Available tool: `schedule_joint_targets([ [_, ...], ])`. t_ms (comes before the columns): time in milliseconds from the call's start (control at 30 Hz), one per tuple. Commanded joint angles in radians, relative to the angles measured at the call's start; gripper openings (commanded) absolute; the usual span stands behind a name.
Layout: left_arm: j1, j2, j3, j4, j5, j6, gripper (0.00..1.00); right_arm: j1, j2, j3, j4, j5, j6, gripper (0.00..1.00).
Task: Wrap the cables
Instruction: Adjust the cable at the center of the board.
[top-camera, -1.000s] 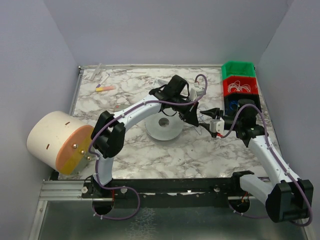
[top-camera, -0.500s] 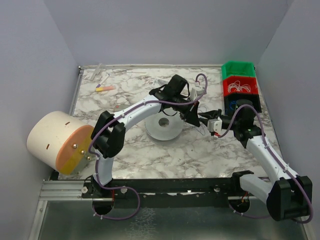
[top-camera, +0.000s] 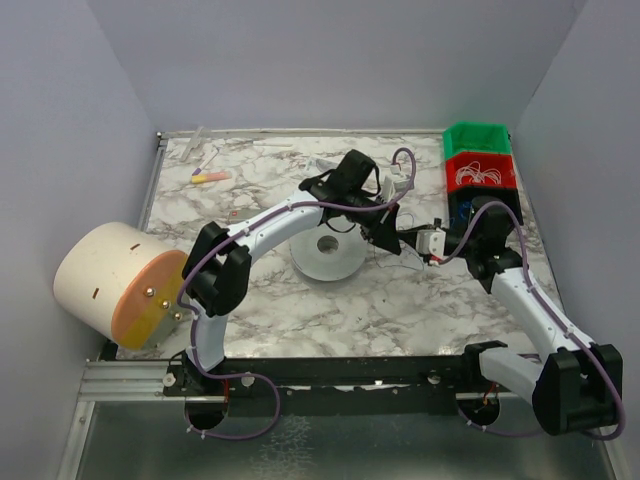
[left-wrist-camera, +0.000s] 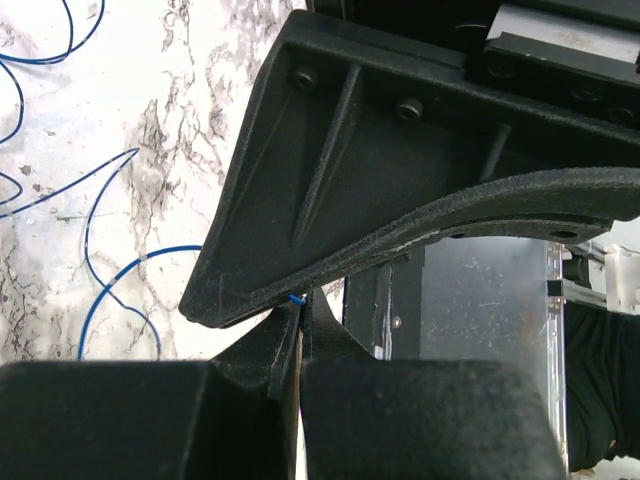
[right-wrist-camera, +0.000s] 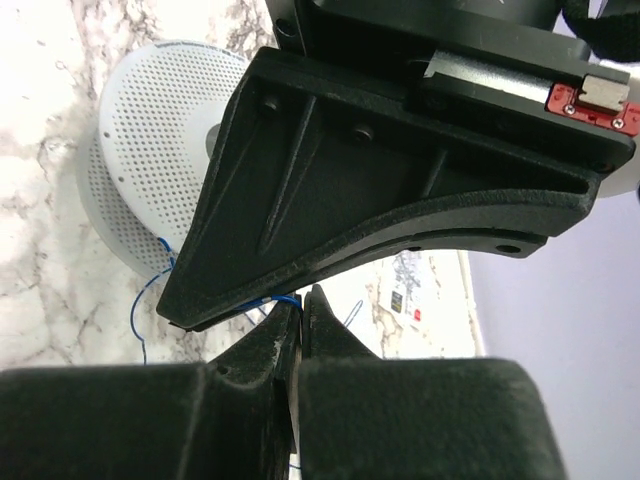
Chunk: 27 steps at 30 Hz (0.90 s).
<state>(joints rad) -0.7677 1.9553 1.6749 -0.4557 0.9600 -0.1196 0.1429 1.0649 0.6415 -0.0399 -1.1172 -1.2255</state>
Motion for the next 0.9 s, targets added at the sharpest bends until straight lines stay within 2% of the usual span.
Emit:
schedule_joint_targets([
  [0,0.02,-0.055,0.006,0.02,-0.025,0.017,0.0,0.007,0.02,0.044,0.007,-0.073,0.131,0.01],
  [100,0.033,-0.069,0.01,0.019,-0.028,0.018,0.09,0.006,0.04,0.06,0.049,-0.048,0.253,0.01],
  [200,0.039,-0.085,0.001,0.018,-0.028,0.023,0.29,0.006,0.067,0.075,0.169,0.019,0.451,0.01],
  [267,0.039,-0.098,-0.01,0.016,-0.028,0.031,0.39,0.006,0.086,0.094,0.192,0.058,0.521,0.0],
  [400,0.052,-0.113,-0.009,0.003,-0.029,0.049,0.49,0.005,0.111,0.116,0.216,0.103,0.613,0.01],
  [567,0.084,-0.122,0.032,-0.02,-0.024,0.063,0.5,-0.003,0.142,0.157,0.211,0.133,0.718,0.01],
  [700,0.091,-0.118,0.039,-0.029,-0.01,0.067,0.49,-0.006,0.155,0.169,0.199,0.124,0.732,0.0],
  [867,0.102,-0.102,0.071,-0.029,0.002,0.066,0.36,-0.01,0.164,0.162,0.194,0.105,0.721,0.01],
])
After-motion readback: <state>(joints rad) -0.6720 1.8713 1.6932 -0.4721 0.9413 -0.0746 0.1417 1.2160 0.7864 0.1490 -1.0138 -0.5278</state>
